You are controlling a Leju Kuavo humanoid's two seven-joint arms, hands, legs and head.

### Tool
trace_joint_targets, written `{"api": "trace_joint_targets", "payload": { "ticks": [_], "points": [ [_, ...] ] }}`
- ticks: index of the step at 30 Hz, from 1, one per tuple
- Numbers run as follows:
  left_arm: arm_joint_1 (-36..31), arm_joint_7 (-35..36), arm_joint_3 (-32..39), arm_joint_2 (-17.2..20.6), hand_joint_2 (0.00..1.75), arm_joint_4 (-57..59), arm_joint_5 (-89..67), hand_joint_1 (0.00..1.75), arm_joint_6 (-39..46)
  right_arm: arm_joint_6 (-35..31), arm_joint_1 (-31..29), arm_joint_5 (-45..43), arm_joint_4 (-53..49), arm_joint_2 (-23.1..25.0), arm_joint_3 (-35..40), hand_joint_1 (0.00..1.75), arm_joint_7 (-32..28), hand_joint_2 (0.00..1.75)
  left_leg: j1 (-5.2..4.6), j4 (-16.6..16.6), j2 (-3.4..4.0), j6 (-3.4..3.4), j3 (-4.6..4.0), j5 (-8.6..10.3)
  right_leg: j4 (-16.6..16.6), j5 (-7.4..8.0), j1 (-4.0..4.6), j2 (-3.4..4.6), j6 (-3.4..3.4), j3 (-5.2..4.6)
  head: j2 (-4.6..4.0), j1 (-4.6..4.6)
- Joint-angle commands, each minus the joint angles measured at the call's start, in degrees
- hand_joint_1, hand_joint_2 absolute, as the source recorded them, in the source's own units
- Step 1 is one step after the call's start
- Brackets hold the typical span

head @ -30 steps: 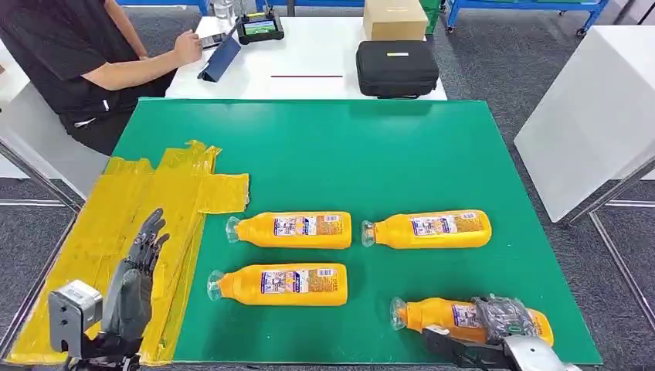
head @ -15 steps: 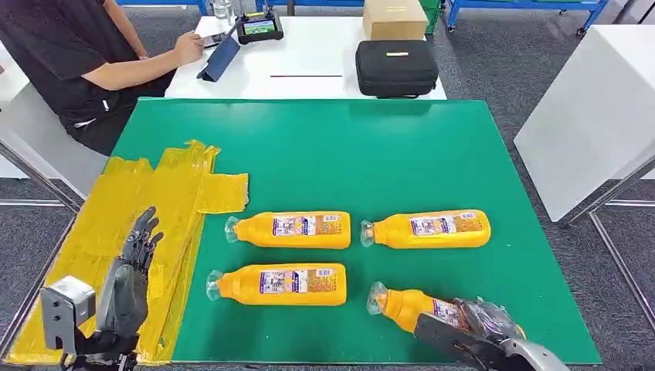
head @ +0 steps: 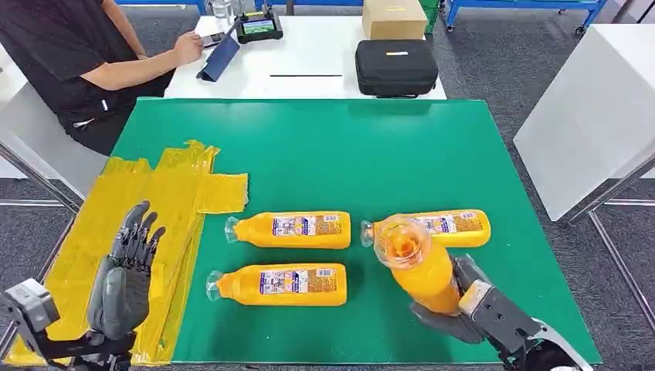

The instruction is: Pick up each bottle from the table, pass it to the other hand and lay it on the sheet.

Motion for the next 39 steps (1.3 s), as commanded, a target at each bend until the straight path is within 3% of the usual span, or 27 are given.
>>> {"api": "trace_joint_targets", "payload": {
  "ticks": [1, 13, 21, 27, 32, 34, 39],
  "points": [
    [-2.8, 0.64, -3.31, 1.8, 1.75, 1.76, 4.52, 0.0, -2.9, -1.94, -5.39, -1.49, -0.23, 3.01, 4.12, 1.75, -1.58, 1.75, 0.03, -0.02, 0.03, -0.13, 0.04, -0.01, -0.02, -0.01, 0.02, -0.03, -0.01, 0.03, 0.0, 0.0],
    [-11.14, 3.72, -8.85, 1.09, 1.75, 4.13, 4.92, 0.0, -4.61, -13.96, -29.97, 11.49, 15.49, 12.65, 16.22, 1.75, 10.33, 1.75, 0.08, -0.02, 0.46, -0.29, 0.06, 0.04, -0.01, 0.17, 0.04, 0.33, -0.06, -0.05, 0.0, -0.02],
    [-11.46, 3.99, -9.38, 1.31, 1.75, 4.28, 5.1, 0.0, -4.55, -14.62, -29.72, 11.71, 15.0, 12.43, 16.84, 1.75, 10.69, 1.75, 0.1, -0.08, 0.11, -0.33, 0.23, 0.15, -0.05, 0.04, 0.07, -0.01, -0.05, 0.14, 0.0, -0.02],
    [-14.23, 4.45, -11.5, 1.97, 1.75, 5.38, 4.93, 0.0, -2.05, -16.07, -33.76, 14.76, 21.96, 14.71, 21.57, 1.75, 12.4, 1.75, 0.07, -0.04, 0.17, -0.23, -0.05, 0.2, 0.02, 0.11, 0.02, 0.09, -0.06, -0.14, 0.0, 0.0],
    [-14.16, 3.74, -12.33, 2.9, 1.75, 4.25, 3.16, 0.0, 4.21, -16.38, -37.19, 16.02, 27.47, 16.77, 29.38, 1.75, 12.89, 1.75, 0.05, -0.05, 0.22, -0.22, -0.06, 0.19, 0.04, 0.11, 0.0, 0.15, -0.07, -0.18, 0.0, 0.0],
    [-15.68, 3.49, -13.01, 5.22, 1.75, 5.18, 3.35, 0.0, 5.94, -16.88, -38.68, 15.7, 29.79, 18.56, 32.43, 1.75, 13.84, 1.75, 0.07, -0.06, 0.34, -0.27, -0.03, 0.16, 0.04, 0.11, 0.02, 0.25, -0.09, -0.17, 0.0, 0.0],
    [-16.12, 3.41, -12.59, 5.05, 1.75, 4.29, 3.28, 0.0, 10.28, -16.74, -41.93, 15.61, 31.45, 20.32, 38.71, 1.75, 14.85, 1.75, 0.15, -0.04, 0.24, -0.34, -0.02, 0.17, 0.08, 0.07, 0.08, 0.12, -0.1, -0.19, 0.0, 0.0]
  ]
}}
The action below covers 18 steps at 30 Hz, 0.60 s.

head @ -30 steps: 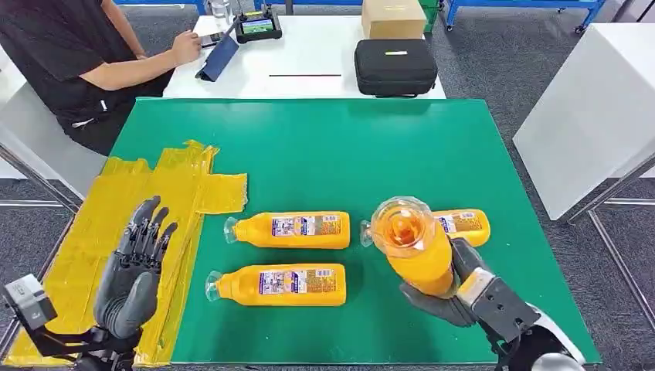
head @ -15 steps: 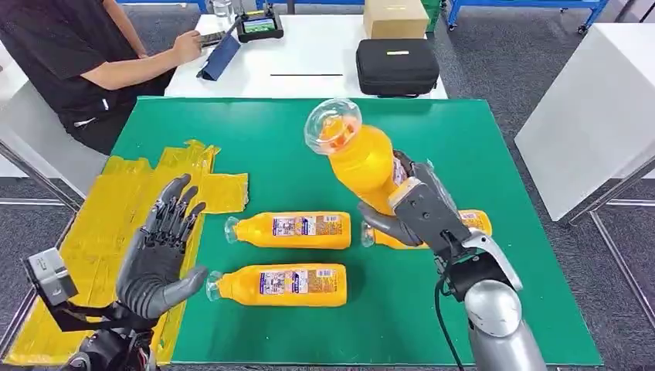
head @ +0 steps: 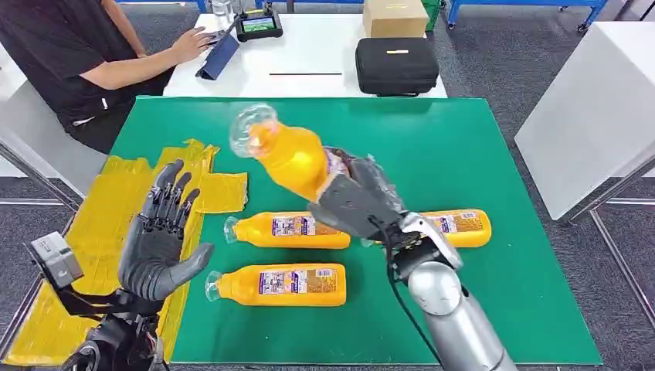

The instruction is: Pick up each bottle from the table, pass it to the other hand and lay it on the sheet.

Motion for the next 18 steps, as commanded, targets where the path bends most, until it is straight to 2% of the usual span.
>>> {"api": "trace_joint_targets", "payload": {
  "ticks": [1, 8, 12, 13, 15, 18],
  "points": [
    [-2.98, 0.38, -2.05, 3.13, 1.75, 2.21, -0.77, 0.0, 6.24, -0.27, -9.5, -0.07, 11.07, 4.2, 14.05, 1.75, 1.59, 1.75, 0.03, -0.03, 0.21, -0.21, 0.15, -0.07, 0.01, -0.02, 0.02, 0.13, -0.02, 0.07, 0.0, -0.02],
    [-2.44, 0.71, -2.04, 3.34, 1.75, 1.4, -0.7, 0.0, 7.6, -0.12, -9.74, 0.08, 11.17, 4.14, 15.05, 1.75, 1.84, 1.75, 0.05, -0.02, 0.02, -0.15, 0.08, -0.02, 0.0, -0.03, 0.02, -0.03, 0.02, 0.08, 0.0, 0.0],
    [-1.54, 1.24, -1.35, 3.72, 1.75, 0.14, 0.38, 0.0, 11.34, -0.01, -10.28, 1.74, 12.1, 4.93, 17.18, 1.75, 2.03, 1.75, 0.07, 0.0, 0.12, -0.22, 0.12, -0.07, 0.0, -0.04, 0.04, 0.05, 0.01, 0.13, 0.0, 0.02],
    [-0.31, 1.14, -1.43, 1.9, 1.75, -1.45, 0.96, 0.0, 12.3, 0.14, -10.22, 2.14, 12.3, 5.11, 17.88, 1.75, 1.93, 1.75, 0.1, 0.0, 0.15, -0.3, 0.19, -0.11, -0.01, -0.07, 0.07, 0.04, 0.01, 0.21, 0.0, 0.0],
    [-0.87, 1.7, -2.78, 4.29, 1.75, -1.68, 1.19, 0.0, 12.76, 0.18, -10.55, 2.96, 13.14, 5.64, 18.84, 1.75, 1.87, 1.75, 0.06, -0.02, 0.16, -0.25, 0.13, -0.1, -0.01, -0.07, 0.04, 0.08, 0.0, 0.15, 0.0, 0.0],
    [-1.16, 1.57, -2.49, 4.95, 1.75, -1.19, 2.89, 0.0, 12.38, 0.26, -10.82, 3.01, 13.97, 6.06, 19.06, 1.75, 1.84, 1.75, 0.07, -0.04, 0.06, -0.26, 0.13, -0.08, -0.01, -0.08, 0.04, -0.01, -0.03, 0.15, 0.0, 0.0]
  ]
}}
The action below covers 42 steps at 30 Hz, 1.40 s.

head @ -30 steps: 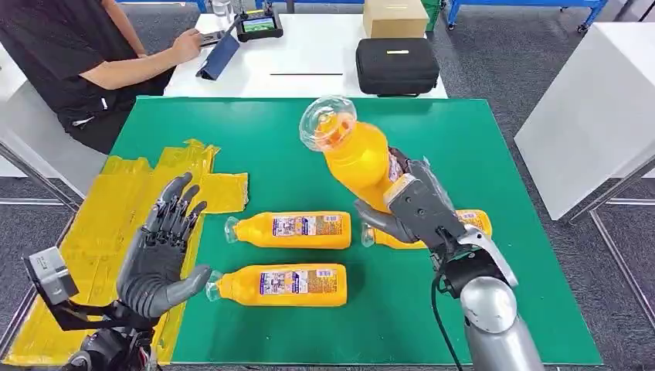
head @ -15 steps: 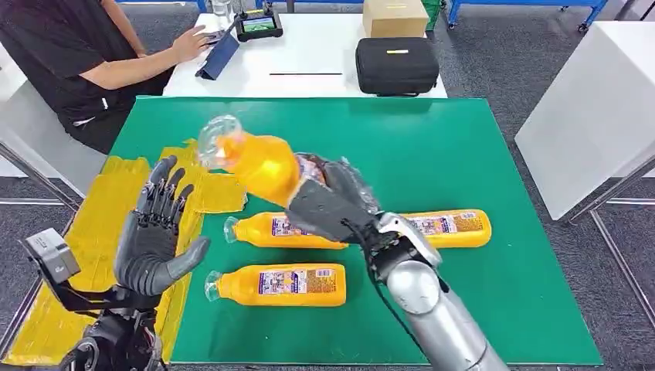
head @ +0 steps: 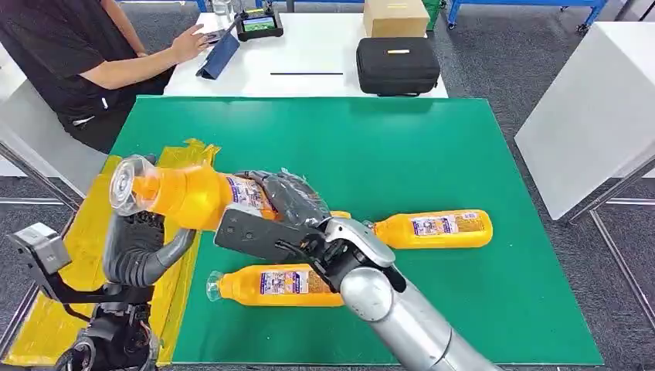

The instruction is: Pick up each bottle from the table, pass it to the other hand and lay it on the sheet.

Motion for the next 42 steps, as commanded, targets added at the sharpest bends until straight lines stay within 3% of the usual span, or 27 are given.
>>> {"api": "trace_joint_targets", "payload": {
  "ticks": [1, 6, 16, 28, 35, 42],
  "points": [
    [-0.89, 0.57, -2.17, 3.49, 1.75, -0.06, 3.65, 0.0, -0.13, 0.3, -4.15, 1.02, 6.61, 0.85, 5.1, 1.75, 0.0, 1.75, 0.06, -0.03, 0.07, -0.2, 0.17, -0.07, -0.02, -0.05, 0.06, -0.01, -0.02, 0.15, 0.0, 0.02],
    [-0.08, 0.31, -4.43, 5.57, 1.75, -1.13, 7.69, 0.0, -3.78, 0.41, -4.39, 2.2, 9.27, 1.09, 4.62, 1.75, 0.27, 1.75, 0.09, -0.04, 0.08, -0.22, 0.19, -0.07, -0.05, -0.05, 0.08, -0.03, -0.01, 0.17, 0.0, -0.02],
    [0.4, 0.11, -4.88, 5.73, 1.75, -1.44, 8.4, 0.0, -4.35, 0.24, -4.31, 2.63, 9.56, 0.98, 3.9, 1.75, 0.07, 1.75, 0.06, -0.04, 0.05, -0.18, 0.14, -0.04, -0.05, -0.04, 0.05, -0.04, 0.01, 0.13, 0.0, 0.0],
    [-4.41, 3.12, -10.39, 5.56, 1.75, 0.65, 11.46, 0.0, -9.04, 0.71, -4.86, 4.97, 9.07, 2.4, 1.61, 1.75, 0.75, 1.75, 0.08, 0.01, -0.08, -0.19, 0.09, -0.02, -0.01, -0.05, 0.07, -0.17, 0.0, 0.09, 0.0, 0.0],
    [-4.68, 3.46, -10.84, 5.38, 1.75, 1.03, 10.25, 0.0, -7.39, 1.81, -3.95, 7.04, 7.24, 3.17, 5.38, 1.75, 0.71, 1.75, 0.1, -0.02, -0.01, -0.26, 0.2, -0.08, -0.04, -0.1, 0.09, -0.15, 0.0, 0.19, 0.0, -0.02],
    [-5.15, 3.23, -11.6, 5.99, 1.75, 1.41, 9.07, 0.0, -3.84, 2.99, -4.61, 3.39, 9.38, 3.15, 10.45, 1.75, 0.13, 1.75, 0.09, -0.04, 0.05, -0.21, 0.17, -0.05, -0.06, -0.05, 0.07, -0.08, 0.0, 0.15, 0.0, 0.0]
  ]
}}
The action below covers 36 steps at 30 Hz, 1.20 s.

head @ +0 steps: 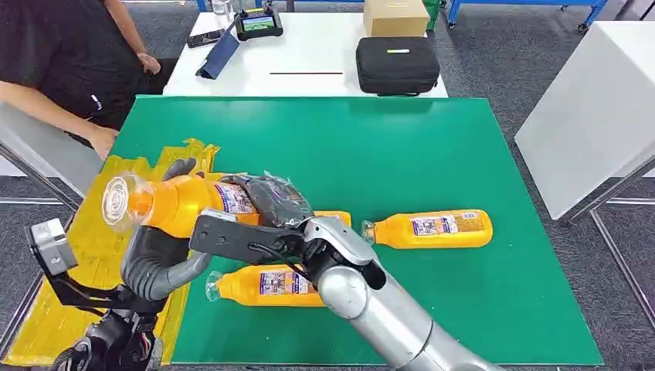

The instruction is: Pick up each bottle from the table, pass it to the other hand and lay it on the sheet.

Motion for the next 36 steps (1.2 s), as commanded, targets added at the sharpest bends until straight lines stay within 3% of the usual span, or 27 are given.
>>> {"api": "trace_joint_targets", "payload": {
  "ticks": [1, 27, 36],
  "points": [
    [-2.49, -0.06, -4.4, 1.56, 1.75, 3.2, -1.28, 0.0, 3.28, 1.68, -2.44, -3.55, 3.32, -0.4, 8.55, 1.75, -0.9, 1.75, 0.03, -0.06, -0.02, -0.14, 0.13, -0.02, -0.06, -0.03, 0.02, -0.08, 0.01, 0.15, 0.0, 0.02],
    [-1.63, -0.21, -4.04, 1.99, 1.75, 3.0, -1.26, 0.0, 3.63, 1.84, -2.28, -3.79, 3.34, -0.75, 9.23, 1.75, -1.17, 1.75, 0.03, -0.05, -0.05, -0.12, 0.1, -0.01, -0.06, -0.03, 0.02, -0.1, 0.01, 0.12, 0.0, 0.02],
    [-1.28, -1.74, -2.83, 1.76, 1.75, 4.01, 1.04, 0.0, 6.66, 3.95, -0.21, -8.8, 5.95, -1.19, 13.89, 1.75, -2.91, 1.75, 0.08, -0.14, -0.06, -0.25, 0.36, -0.06, -0.16, -0.09, 0.07, -0.18, 0.0, 0.39, 0.0, 0.02]
  ]
}}
